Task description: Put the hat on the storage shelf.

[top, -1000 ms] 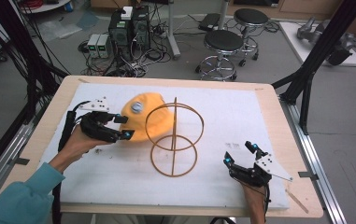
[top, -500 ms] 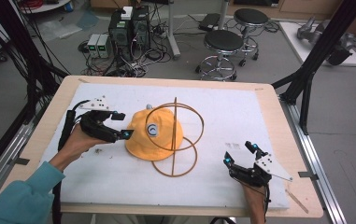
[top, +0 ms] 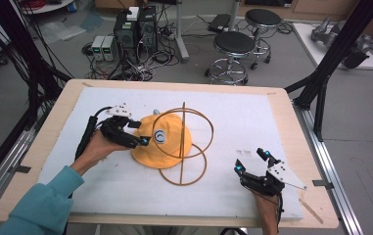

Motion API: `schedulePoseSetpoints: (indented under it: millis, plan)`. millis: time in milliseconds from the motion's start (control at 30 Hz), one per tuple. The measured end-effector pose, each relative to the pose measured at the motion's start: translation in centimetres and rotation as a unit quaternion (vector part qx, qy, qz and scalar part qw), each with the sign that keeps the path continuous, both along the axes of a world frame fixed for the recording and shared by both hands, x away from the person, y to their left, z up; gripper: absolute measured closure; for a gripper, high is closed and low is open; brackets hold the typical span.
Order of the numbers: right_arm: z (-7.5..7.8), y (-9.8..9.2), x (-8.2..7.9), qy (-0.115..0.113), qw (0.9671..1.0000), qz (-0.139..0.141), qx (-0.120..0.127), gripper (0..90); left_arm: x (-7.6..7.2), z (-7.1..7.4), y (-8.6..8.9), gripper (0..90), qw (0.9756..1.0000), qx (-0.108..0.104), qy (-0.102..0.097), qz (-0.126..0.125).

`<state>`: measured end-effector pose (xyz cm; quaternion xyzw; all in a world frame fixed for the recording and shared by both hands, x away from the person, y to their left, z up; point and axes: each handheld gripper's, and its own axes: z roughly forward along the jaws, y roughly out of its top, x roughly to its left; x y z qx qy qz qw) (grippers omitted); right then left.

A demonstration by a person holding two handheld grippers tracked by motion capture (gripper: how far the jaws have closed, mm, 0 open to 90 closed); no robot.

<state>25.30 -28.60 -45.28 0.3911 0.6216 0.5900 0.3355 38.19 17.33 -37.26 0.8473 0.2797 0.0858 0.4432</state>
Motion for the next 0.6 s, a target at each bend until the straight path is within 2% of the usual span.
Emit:
schedulePoseSetpoints:
  millis: [100, 467, 500, 567, 600]
  plan:
    - [0.0, -0.1, 0.1, -0.006, 1.0, 0.001, 0.0, 10.7, 0.1, -0.3, -0.2, 22.6, 1.0, 0.002, -0.001, 0.005]
    - [0.0, -0.1, 0.0, -0.004, 1.0, 0.001, 0.002, 10.7, 0.2, -1.1, -0.7, 30.1, 1.0, 0.0, 0.002, 0.009]
    - [0.0, -0.1, 0.0, -0.004, 1.0, 0.001, 0.002, 10.7, 0.2, -1.2, -0.7, 32.9, 1.0, 0.002, 0.001, 0.005]
    - [0.0, -0.1, 0.0, -0.004, 1.0, 0.002, 0.002, 10.7, 0.1, -1.5, -0.7, 49.0, 1.0, 0.0, 0.005, -0.008]
    - [0.0, -0.1, 0.0, -0.004, 1.0, 0.001, 0.003, 10.7, 0.1, -1.6, -0.8, 53.9, 0.9999, 0.003, 0.005, -0.01]
